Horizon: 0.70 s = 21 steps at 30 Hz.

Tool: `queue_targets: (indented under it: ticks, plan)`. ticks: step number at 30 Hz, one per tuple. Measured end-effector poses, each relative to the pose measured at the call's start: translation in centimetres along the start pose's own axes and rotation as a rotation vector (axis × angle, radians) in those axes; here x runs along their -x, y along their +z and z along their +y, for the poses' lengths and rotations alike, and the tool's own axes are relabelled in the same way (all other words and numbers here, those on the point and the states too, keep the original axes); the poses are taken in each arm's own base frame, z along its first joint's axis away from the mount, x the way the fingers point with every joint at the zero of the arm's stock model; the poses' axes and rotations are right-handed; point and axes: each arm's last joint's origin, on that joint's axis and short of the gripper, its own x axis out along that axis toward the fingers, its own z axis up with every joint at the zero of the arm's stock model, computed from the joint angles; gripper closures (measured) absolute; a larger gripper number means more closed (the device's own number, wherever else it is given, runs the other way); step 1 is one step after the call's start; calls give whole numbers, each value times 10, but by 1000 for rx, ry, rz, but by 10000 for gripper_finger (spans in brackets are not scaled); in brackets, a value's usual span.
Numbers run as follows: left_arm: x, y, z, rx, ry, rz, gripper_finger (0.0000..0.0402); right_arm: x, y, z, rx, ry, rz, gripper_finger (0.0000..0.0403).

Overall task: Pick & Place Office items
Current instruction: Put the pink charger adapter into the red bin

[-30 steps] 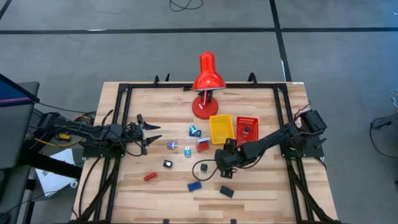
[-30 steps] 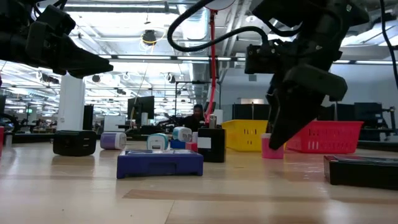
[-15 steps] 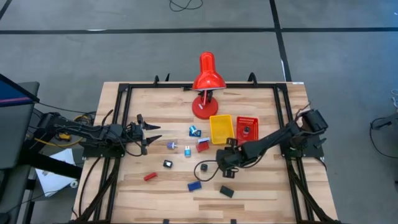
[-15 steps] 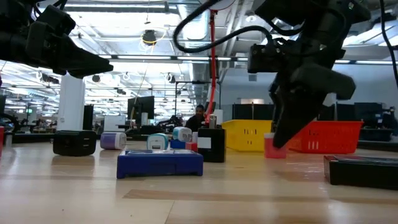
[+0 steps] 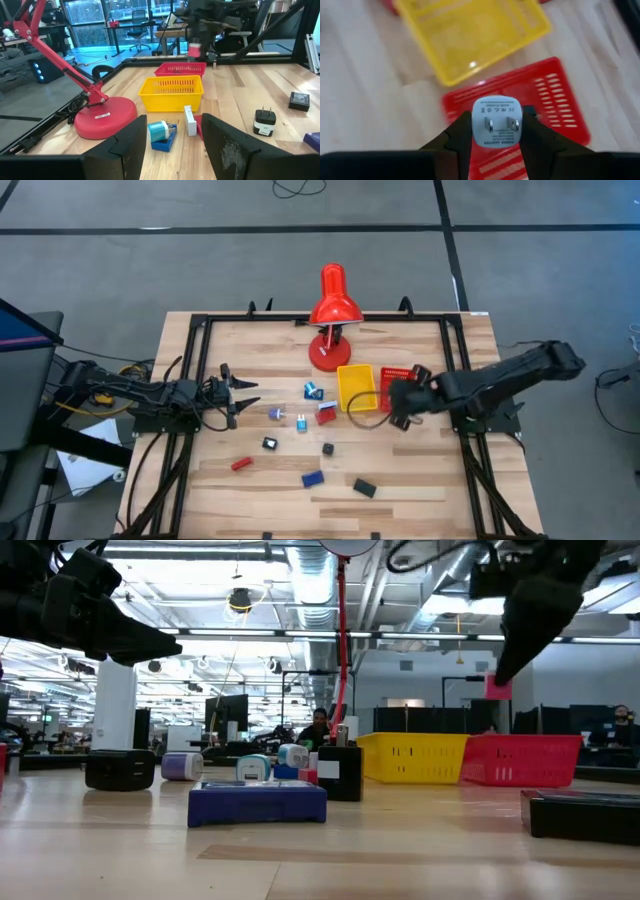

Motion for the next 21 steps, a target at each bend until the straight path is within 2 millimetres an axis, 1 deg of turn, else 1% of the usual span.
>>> queue_targets:
  ticks: [5,10,13,15,21]
  plan:
    - [0,0,0,0,0,0,221,-27,-12,-31,-47,12,-47,283]
    - [0,0,0,0,0,0,221,-45,-14,-48,-63,62,-99,283]
    - [0,0,0,0,0,0,221,-52,-12,-52,-54,82,-101,283]
    - [0,0,0,0,0,0,221,-57,-13,-54,-46,80,-72,283]
    - [0,0,0,0,0,0,221,-76,-13,-50,-14,60,7,283]
